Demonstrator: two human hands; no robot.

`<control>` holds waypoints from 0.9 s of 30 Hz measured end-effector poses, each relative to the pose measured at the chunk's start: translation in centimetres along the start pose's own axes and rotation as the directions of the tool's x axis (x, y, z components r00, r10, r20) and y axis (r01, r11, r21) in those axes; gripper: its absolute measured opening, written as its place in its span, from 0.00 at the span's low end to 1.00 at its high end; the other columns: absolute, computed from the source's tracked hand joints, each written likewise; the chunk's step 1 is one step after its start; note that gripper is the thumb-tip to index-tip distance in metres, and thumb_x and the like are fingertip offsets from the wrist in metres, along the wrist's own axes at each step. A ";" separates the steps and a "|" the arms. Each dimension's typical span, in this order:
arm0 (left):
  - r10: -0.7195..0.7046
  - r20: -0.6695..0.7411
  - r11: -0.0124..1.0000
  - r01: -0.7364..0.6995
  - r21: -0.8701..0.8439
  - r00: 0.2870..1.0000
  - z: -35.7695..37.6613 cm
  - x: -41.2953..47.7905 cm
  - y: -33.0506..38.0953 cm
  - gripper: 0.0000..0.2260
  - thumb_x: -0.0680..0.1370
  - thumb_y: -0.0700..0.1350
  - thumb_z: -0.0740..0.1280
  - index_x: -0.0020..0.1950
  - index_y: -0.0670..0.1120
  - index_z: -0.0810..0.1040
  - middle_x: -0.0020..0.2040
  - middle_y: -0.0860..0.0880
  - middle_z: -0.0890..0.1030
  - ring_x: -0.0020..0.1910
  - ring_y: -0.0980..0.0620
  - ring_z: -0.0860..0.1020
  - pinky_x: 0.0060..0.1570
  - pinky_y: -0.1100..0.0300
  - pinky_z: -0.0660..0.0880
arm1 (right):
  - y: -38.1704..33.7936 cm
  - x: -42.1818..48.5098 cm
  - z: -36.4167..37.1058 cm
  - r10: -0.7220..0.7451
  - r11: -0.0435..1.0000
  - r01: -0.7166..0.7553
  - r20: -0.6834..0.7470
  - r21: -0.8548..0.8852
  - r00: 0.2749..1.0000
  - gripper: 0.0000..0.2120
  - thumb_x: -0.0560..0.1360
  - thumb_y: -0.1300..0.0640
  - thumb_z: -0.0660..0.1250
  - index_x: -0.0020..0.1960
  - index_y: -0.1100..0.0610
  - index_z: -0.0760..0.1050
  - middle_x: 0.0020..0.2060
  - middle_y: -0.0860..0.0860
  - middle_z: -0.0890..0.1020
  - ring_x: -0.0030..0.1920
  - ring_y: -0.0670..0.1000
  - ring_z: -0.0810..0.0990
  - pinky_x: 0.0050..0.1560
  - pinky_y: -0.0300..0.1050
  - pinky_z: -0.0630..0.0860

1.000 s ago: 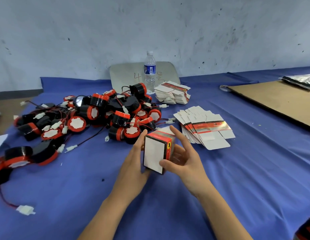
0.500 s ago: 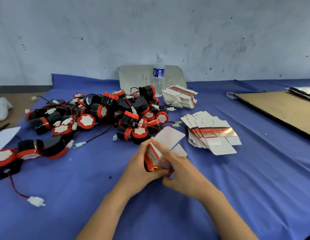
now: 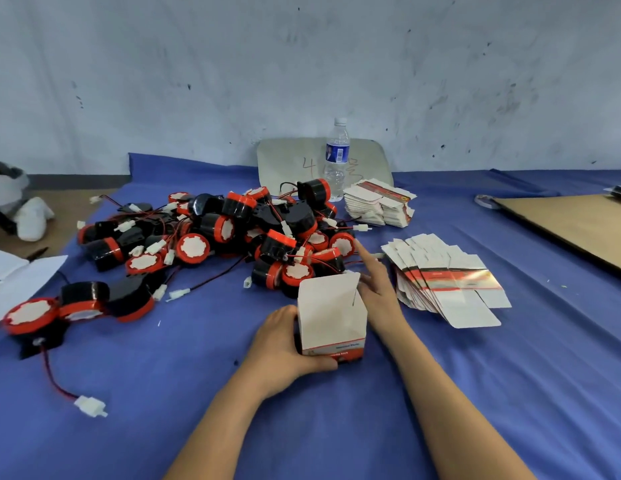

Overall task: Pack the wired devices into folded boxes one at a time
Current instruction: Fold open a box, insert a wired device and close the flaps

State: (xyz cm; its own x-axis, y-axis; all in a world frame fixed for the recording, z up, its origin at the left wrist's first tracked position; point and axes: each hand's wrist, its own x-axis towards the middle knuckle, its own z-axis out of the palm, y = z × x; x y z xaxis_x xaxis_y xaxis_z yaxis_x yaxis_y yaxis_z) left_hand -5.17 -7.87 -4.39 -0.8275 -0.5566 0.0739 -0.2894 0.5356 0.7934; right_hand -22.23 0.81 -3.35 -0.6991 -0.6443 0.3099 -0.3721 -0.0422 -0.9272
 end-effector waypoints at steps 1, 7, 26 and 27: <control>-0.005 0.005 1.000 0.005 -0.012 1.000 0.0 0.0 0.0 0.34 0.58 0.60 0.79 0.60 0.55 0.73 0.57 0.58 0.77 0.59 0.56 0.74 0.57 0.51 0.74 | 0.2 0.4 0.2 -0.014 0.998 0.019 0.080 -0.055 0.997 0.31 0.78 0.71 0.61 0.69 0.42 0.60 0.71 0.53 0.64 0.69 0.54 0.69 0.65 0.39 0.70; 0.001 0.009 1.000 -0.001 0.015 1.000 0.1 -0.1 -0.1 0.36 0.57 0.64 0.76 0.61 0.57 0.71 0.58 0.59 0.77 0.58 0.57 0.74 0.58 0.51 0.74 | 1.2 1.6 0.1 0.035 0.849 0.106 0.254 -0.518 0.967 0.37 0.77 0.61 0.66 0.70 0.30 0.51 0.77 0.44 0.47 0.61 0.53 0.74 0.56 0.57 0.76; -0.017 -0.061 1.000 0.015 -0.022 0.998 0.3 -0.5 0.4 0.37 0.58 0.65 0.74 0.64 0.58 0.69 0.59 0.61 0.78 0.59 0.60 0.75 0.58 0.53 0.75 | 2.9 1.7 0.5 -0.079 0.904 0.165 0.225 -0.395 0.971 0.23 0.76 0.55 0.68 0.69 0.44 0.69 0.70 0.45 0.66 0.68 0.49 0.68 0.64 0.44 0.68; -0.016 -0.061 1.000 0.015 -0.016 0.998 0.3 -0.5 0.3 0.36 0.58 0.65 0.74 0.64 0.59 0.69 0.59 0.62 0.77 0.59 0.61 0.75 0.58 0.54 0.75 | 2.9 1.7 0.6 -0.076 0.909 0.141 0.178 -0.392 0.981 0.20 0.75 0.55 0.70 0.65 0.46 0.72 0.65 0.47 0.68 0.65 0.53 0.70 0.62 0.47 0.71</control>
State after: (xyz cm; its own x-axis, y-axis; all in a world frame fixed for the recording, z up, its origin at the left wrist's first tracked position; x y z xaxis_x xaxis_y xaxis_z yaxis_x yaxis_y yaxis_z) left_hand -5.00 -7.23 -4.34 -0.7918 -0.6028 0.0983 -0.2939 0.5173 0.8038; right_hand -24.13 -0.80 -5.67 -0.5493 -0.7647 0.3369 -0.6761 0.1698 -0.7170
